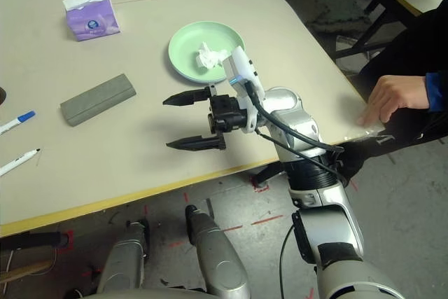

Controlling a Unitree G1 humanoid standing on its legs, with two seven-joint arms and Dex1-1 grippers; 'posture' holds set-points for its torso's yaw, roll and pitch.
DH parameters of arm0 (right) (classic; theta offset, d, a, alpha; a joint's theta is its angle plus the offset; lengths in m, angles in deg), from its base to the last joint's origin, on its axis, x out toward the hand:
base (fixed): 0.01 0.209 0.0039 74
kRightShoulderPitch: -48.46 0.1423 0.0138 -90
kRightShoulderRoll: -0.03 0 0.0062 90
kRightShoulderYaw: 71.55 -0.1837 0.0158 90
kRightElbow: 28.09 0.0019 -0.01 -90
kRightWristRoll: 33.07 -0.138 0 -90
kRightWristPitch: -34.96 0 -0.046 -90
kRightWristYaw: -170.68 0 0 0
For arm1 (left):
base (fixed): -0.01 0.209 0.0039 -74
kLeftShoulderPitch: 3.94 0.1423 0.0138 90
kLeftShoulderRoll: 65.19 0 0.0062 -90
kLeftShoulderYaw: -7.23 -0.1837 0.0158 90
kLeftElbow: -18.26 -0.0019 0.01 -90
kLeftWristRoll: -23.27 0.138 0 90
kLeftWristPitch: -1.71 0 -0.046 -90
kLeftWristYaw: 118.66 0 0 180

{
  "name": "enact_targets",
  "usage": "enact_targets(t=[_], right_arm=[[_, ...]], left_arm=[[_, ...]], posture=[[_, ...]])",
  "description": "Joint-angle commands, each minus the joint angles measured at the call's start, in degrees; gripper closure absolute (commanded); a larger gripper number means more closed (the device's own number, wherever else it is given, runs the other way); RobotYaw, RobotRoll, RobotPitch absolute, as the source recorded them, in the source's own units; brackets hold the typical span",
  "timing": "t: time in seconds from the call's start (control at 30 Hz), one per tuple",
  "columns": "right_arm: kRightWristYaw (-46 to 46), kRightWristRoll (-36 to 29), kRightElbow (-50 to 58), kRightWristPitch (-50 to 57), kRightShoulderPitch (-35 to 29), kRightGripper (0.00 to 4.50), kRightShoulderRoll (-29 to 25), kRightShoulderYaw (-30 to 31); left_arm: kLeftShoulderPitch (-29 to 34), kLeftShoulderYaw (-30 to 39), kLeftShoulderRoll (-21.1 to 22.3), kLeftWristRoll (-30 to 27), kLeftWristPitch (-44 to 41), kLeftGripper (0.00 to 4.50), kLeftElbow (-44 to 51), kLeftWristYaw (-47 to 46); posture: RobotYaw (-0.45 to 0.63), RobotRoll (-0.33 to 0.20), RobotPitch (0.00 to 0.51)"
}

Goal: Organize and tidy the items on the table.

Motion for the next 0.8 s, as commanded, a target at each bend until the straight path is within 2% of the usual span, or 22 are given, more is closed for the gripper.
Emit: enact_targets(t=[0.03,0.33,0.7,0.73,0.8], right_arm=[[-0.04,-0.41,0.72,0.5,0.34,0.0,0.11,-0.17],[-0.92,-0.79,2.02,1.3,0.49,0.0,0.25,-0.32],[-1.69,-1.07,2.18,1.31,1.13,0.0,0.28,-0.65],[-1.73,-1.11,2.18,1.29,1.19,0.0,0.25,-0.68],[-1.88,-1.12,2.15,1.21,1.42,0.0,0.3,-0.71]], left_arm=[[-0.07,-2.77,-2.08,0.41,0.37,0.03,0.48,-2.38],[-5.51,-9.52,-5.91,1.69,4.05,0.03,-2.78,-9.37],[-10.22,-13.86,-6.98,2.72,7.6,0.03,-7.93,-11.29],[-10.37,-14.02,-6.99,2.68,7.65,0.42,-8.09,-11.27],[-10.69,-14.4,-6.87,2.42,7.36,0.92,-8.46,-10.88]], posture=[[-0.1,0.0,0.326],[-0.11,0.0,0.321],[-0.12,0.0,0.315],[-0.12,0.0,0.313],[-0.12,0.0,0.312]])
